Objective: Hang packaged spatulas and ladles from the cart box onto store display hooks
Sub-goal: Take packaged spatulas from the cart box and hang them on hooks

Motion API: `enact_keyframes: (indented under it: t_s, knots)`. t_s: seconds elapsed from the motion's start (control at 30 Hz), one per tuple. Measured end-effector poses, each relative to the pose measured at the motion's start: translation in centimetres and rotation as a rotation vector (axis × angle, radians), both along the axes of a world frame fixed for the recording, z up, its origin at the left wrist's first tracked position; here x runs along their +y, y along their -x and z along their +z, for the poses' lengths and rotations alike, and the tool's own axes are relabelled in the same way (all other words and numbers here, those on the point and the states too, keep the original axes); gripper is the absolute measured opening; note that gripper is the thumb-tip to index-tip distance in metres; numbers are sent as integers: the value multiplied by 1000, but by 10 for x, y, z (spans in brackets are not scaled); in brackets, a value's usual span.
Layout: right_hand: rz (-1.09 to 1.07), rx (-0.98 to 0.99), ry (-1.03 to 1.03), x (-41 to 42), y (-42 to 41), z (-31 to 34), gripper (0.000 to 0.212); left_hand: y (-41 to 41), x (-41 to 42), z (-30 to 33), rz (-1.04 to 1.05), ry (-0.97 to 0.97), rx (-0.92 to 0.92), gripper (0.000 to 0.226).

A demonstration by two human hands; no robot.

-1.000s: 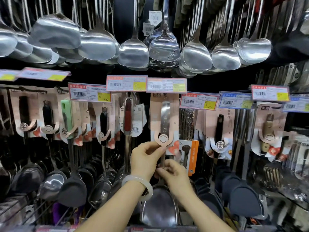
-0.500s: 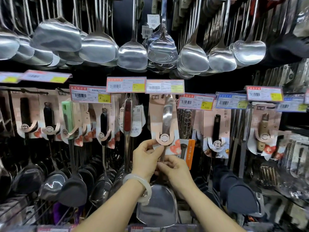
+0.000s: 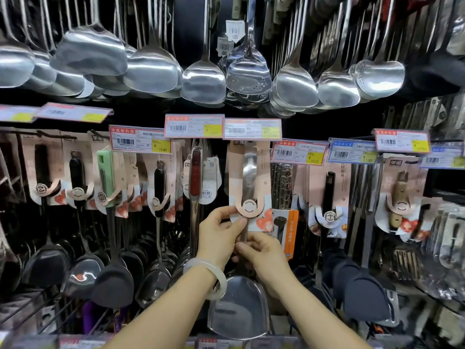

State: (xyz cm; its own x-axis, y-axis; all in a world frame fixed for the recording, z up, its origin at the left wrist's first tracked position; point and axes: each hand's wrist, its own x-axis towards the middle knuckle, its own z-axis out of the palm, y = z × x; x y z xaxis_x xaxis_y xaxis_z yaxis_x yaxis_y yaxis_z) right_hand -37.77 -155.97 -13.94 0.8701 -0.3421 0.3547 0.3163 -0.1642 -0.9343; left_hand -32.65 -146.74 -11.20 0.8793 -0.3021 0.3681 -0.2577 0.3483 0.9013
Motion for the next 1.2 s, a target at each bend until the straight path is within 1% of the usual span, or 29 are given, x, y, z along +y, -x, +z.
enact_keyframes:
  t_s: [0.17,0.3,0.43,0.53,0.67,0.7,0.77,0.8,0.83,0.9,0.97,1.03,1.1,1.2]
  knots:
    - [12,42,-16,2,-2,0,11,-4,-1,-1,15,0,-8,20]
    - [39,76,-53,4,-4,2,16,-8,-1,0,64,-22,-30,23]
    - [3,116,8,1,-9,4,18,-13,-7,0,100,-144,-27,21]
    - [-44,143,56,-3,-16,6,21,-19,-14,1,128,-184,-38,18]
    - [-150,176,64,-7,-21,1,18,-28,-21,-2,145,-253,-58,14]
    - [-199,187,139,-8,-20,-1,16,-29,-23,-3,141,-257,-51,13]
    - [-351,212,394,-8,-15,-2,7,-32,-25,-5,137,-253,-34,12]
    - [-440,187,490,-8,-12,-1,8,-34,-26,-6,142,-248,-26,12]
    - [-503,118,541,-7,-8,4,10,-35,-27,-7,146,-239,-17,12]
    - [-539,-88,608,-5,-3,20,13,-39,-29,-9,150,-208,4,11]
    - [-550,-204,782,-5,-4,38,23,-42,-32,-11,161,-181,20,11]
    - [-528,-167,984,-7,-13,52,36,-44,-34,-12,171,-157,33,12]
    - [-498,-70,1100,-9,-25,58,47,-46,-35,-12,175,-108,56,16]
    - [-507,35,1167,-10,-40,59,61,-52,-39,-13,188,-86,90,42]
